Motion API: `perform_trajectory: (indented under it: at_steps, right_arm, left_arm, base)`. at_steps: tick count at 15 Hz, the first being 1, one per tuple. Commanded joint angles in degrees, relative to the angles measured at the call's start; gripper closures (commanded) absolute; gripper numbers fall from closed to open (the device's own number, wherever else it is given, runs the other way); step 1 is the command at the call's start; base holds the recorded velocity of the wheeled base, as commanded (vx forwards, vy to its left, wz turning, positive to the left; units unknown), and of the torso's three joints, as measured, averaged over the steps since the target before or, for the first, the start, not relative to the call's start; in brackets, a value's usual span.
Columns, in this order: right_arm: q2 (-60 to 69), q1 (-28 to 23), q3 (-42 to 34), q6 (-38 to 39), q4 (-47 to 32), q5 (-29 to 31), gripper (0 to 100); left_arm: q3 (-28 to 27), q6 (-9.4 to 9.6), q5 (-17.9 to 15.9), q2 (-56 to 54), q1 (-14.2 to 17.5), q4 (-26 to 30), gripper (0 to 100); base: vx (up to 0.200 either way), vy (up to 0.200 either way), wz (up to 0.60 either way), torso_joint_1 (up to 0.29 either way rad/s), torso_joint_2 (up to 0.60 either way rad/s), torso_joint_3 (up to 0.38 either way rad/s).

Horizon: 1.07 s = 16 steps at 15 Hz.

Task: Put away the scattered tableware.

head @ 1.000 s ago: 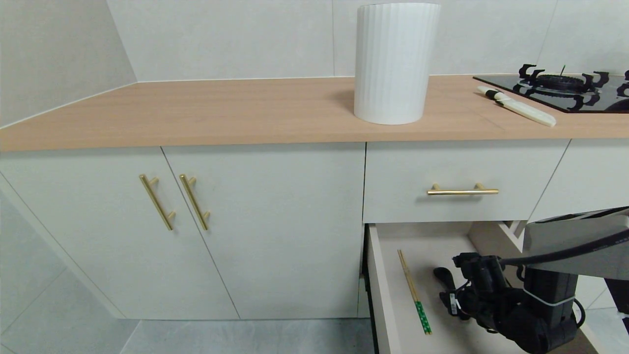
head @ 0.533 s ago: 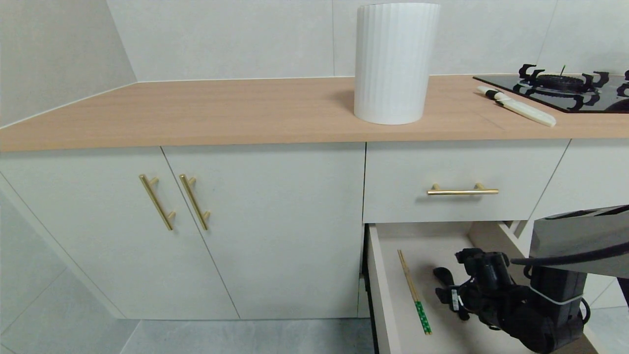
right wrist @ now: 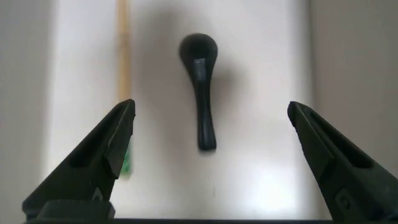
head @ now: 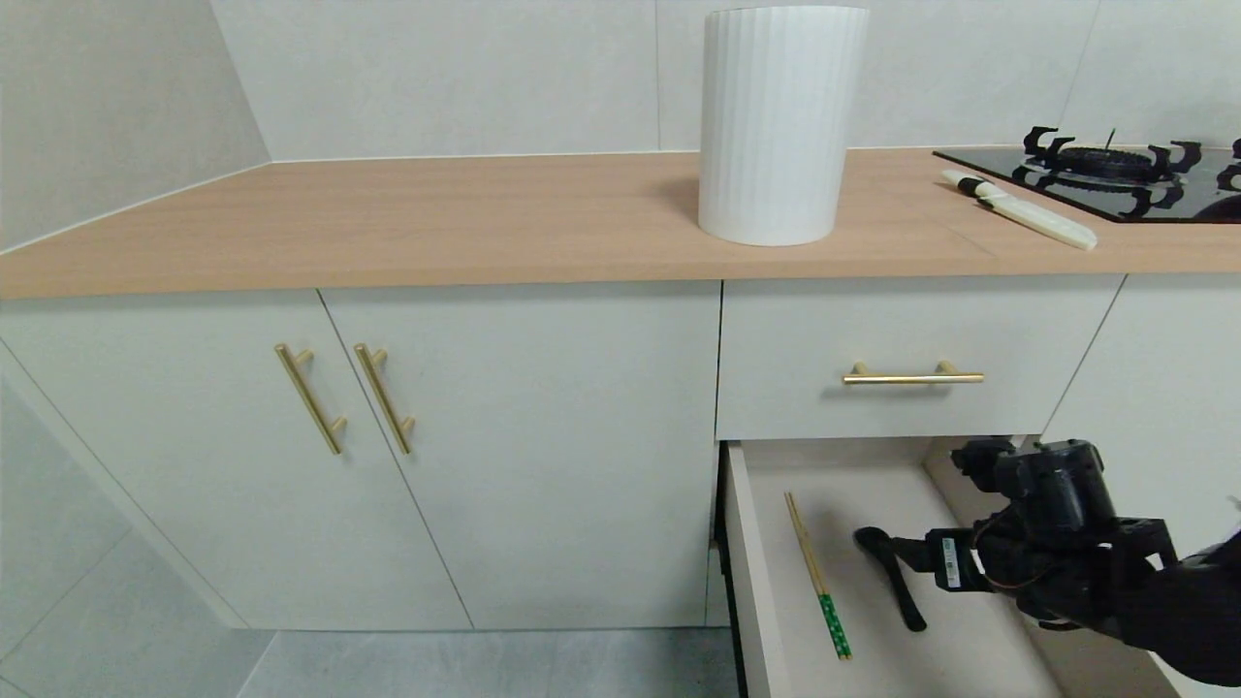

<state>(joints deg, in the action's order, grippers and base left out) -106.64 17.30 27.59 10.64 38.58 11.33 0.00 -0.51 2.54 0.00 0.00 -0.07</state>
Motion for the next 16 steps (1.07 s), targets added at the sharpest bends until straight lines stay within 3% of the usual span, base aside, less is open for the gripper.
perform_trajectory:
  at_steps: [1,3,5,16]
  right_arm:
    - [17.35,4.06,3.09,-0.36,-14.76,-1.48,0]
    - [22.88,6.7,5.2,-0.45,-25.49,-1.57,0]
    - [26.31,8.98,5.99,-0.8,-30.06,-1.92,0]
    - [29.04,10.91,5.72,-2.82,-33.4,-1.92,0]
  left_arm:
    - [0.0,-0.02,0.01,0.0,0.0,-0.01,0]
    - [0.0,-0.02,0.01,0.0,0.0,-0.01,0]
    - [0.0,-0.02,0.01,0.0,0.0,-0.01,0]
    - [0.0,-0.02,0.01,0.0,0.0,-0.01,0]
  base:
    - [0.0,0.0,0.0,0.0,0.0,0.0]
    - [0.0,0.0,0.0,0.0,0.0,0.0]
    - [0.0,0.0,0.0,0.0,0.0,0.0]
    - [0.0,0.0,0.0,0.0,0.0,0.0]
